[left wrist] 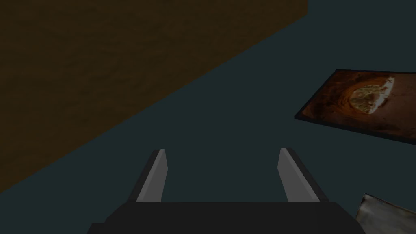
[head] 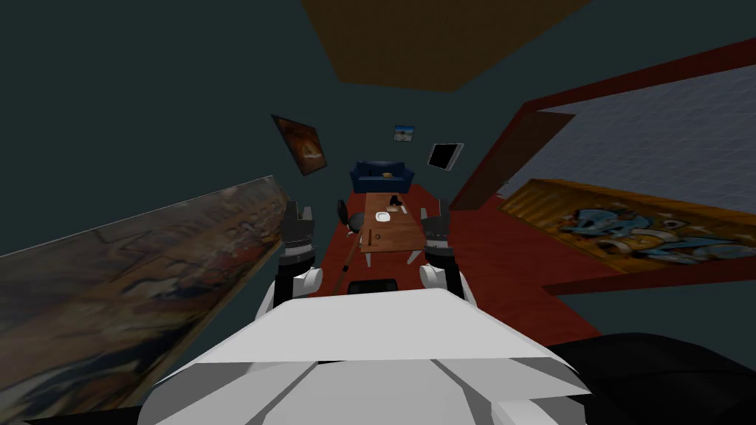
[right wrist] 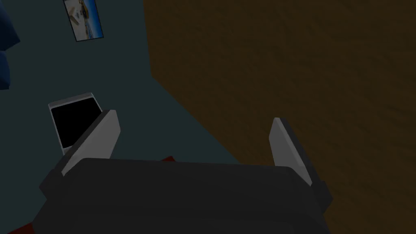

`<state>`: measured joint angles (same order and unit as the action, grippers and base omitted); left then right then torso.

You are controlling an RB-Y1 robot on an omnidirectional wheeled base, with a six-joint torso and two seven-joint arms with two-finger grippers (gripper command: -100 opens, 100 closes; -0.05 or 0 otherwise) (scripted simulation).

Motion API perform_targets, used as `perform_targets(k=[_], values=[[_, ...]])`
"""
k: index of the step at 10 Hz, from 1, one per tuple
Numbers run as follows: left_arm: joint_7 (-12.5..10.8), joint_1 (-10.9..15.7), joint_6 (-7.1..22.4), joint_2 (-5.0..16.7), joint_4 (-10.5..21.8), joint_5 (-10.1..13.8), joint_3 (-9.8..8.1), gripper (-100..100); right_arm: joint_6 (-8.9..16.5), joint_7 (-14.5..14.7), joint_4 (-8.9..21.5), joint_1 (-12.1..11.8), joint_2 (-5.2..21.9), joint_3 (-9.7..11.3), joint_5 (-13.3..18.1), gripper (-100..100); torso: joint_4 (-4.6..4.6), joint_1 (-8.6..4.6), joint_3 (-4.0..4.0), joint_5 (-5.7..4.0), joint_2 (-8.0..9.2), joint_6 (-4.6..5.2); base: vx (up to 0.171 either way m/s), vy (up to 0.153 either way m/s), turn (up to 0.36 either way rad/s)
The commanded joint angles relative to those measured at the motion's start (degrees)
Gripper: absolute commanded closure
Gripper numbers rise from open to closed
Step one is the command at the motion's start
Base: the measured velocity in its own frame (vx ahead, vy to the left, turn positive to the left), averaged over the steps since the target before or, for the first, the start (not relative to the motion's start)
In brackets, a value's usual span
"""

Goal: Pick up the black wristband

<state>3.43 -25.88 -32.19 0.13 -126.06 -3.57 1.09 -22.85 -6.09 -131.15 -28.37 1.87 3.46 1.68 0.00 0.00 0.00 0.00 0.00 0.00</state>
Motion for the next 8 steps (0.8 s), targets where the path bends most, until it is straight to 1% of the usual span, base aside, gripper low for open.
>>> perform_targets(k=[1,3,6,7,8], values=[[0.0,0.0,0.0,0.0,0.0,0.0,0.00,0,1.0,1.0,1.5,0.2,2.2,0.2,0.6,-100,0.00,0.00,0.00,0.00,0.00,0.00,-0.005,-0.023,0.195],[0.0,0.0,0.0,0.0,0.0,0.0,0.00,0,2.5,2.4,3.6,0.4,4.6,0.6,1.5,-100,0.00,-0.17,0.01,-0.04,0.02,-0.02,-0.010,-0.045,0.231],[0.0,0.0,0.0,0.0,0.0,0.0,0.00,0,5.6,5.6,8.3,0.9,8.6,1.5,3.5,-100,0.01,-0.24,0.03,-0.05,0.06,-0.03,-0.020,-0.058,0.290],[0.0,0.0,0.0,0.0,0.0,0.0,0.00,0,5.6,5.6,8.3,0.9,8.6,1.5,3.5,-100,0.01,-0.26,0.03,-0.06,0.05,-0.01,-0.015,-0.048,0.088],[0.0,0.0,0.0,0.0,0.0,0.0,-0.01,0,6.8,6.8,10.1,1.1,10.0,1.8,4.3,-100,0.01,-0.21,0.02,-0.05,0.03,0.02,-0.015,-0.037,0.233]])
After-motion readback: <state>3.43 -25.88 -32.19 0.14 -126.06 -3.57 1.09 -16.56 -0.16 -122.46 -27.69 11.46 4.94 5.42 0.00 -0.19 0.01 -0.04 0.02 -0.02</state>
